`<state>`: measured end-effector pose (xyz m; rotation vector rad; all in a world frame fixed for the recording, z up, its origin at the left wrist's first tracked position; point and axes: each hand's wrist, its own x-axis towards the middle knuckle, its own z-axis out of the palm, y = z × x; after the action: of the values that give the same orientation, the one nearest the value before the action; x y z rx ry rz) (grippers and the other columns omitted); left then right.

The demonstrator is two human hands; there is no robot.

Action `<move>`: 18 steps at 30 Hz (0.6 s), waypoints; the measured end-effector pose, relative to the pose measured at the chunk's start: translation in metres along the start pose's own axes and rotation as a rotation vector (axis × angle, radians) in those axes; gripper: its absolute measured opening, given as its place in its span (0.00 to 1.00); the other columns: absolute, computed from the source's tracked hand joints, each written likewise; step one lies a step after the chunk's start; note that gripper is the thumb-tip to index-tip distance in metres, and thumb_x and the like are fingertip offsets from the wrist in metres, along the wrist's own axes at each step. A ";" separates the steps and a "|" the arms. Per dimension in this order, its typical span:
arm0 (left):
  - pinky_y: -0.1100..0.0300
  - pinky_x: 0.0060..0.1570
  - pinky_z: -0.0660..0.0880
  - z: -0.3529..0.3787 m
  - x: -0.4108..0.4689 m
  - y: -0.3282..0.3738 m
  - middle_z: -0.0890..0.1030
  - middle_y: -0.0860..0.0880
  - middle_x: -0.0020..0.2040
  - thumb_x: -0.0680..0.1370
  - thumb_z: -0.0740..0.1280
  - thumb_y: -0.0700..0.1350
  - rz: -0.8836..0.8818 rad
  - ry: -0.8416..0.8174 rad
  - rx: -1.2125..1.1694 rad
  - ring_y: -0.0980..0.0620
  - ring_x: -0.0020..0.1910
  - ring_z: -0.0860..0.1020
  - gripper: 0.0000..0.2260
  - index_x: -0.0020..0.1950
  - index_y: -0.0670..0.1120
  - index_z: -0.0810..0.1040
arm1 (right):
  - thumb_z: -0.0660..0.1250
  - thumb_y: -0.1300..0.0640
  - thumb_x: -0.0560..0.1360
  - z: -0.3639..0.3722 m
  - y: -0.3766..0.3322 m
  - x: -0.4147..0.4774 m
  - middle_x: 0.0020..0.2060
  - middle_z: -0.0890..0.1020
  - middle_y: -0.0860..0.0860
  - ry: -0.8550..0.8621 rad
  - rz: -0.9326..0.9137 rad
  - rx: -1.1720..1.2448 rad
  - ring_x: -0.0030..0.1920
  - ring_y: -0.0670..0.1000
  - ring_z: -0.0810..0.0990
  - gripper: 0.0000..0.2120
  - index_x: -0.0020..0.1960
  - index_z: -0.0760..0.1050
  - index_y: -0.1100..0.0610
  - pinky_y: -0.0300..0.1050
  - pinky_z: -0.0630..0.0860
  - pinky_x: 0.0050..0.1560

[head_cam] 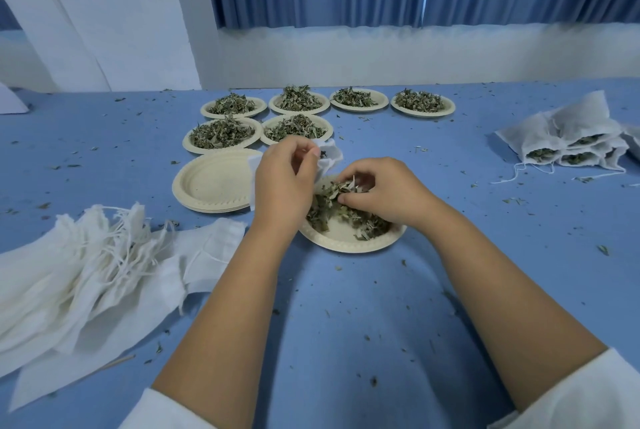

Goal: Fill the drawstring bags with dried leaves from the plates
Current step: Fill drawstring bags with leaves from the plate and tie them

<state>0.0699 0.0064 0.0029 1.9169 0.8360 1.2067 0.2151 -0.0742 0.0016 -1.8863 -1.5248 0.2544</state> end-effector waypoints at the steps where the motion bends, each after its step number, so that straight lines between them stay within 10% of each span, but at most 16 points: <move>1: 0.43 0.49 0.78 -0.001 0.000 0.001 0.82 0.46 0.44 0.81 0.65 0.43 0.010 0.007 -0.008 0.45 0.45 0.80 0.04 0.49 0.46 0.79 | 0.76 0.54 0.70 -0.001 -0.001 0.000 0.34 0.75 0.42 0.005 0.001 0.021 0.34 0.39 0.74 0.09 0.46 0.79 0.43 0.30 0.69 0.37; 10: 0.58 0.48 0.78 -0.001 0.001 0.012 0.81 0.57 0.43 0.81 0.66 0.44 0.096 0.060 -0.133 0.58 0.44 0.80 0.03 0.49 0.49 0.79 | 0.78 0.55 0.68 -0.009 -0.009 -0.002 0.32 0.77 0.44 0.116 0.012 0.246 0.33 0.43 0.73 0.09 0.46 0.82 0.49 0.31 0.70 0.38; 18: 0.46 0.49 0.80 0.003 -0.001 0.006 0.82 0.54 0.40 0.79 0.68 0.44 0.023 0.079 -0.143 0.51 0.43 0.81 0.06 0.44 0.54 0.80 | 0.78 0.56 0.69 -0.008 -0.007 -0.002 0.32 0.76 0.44 0.117 0.043 0.293 0.32 0.41 0.73 0.10 0.48 0.82 0.49 0.31 0.72 0.39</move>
<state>0.0735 0.0013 0.0063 1.7784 0.7493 1.3279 0.2135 -0.0784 0.0120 -1.6723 -1.2940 0.3604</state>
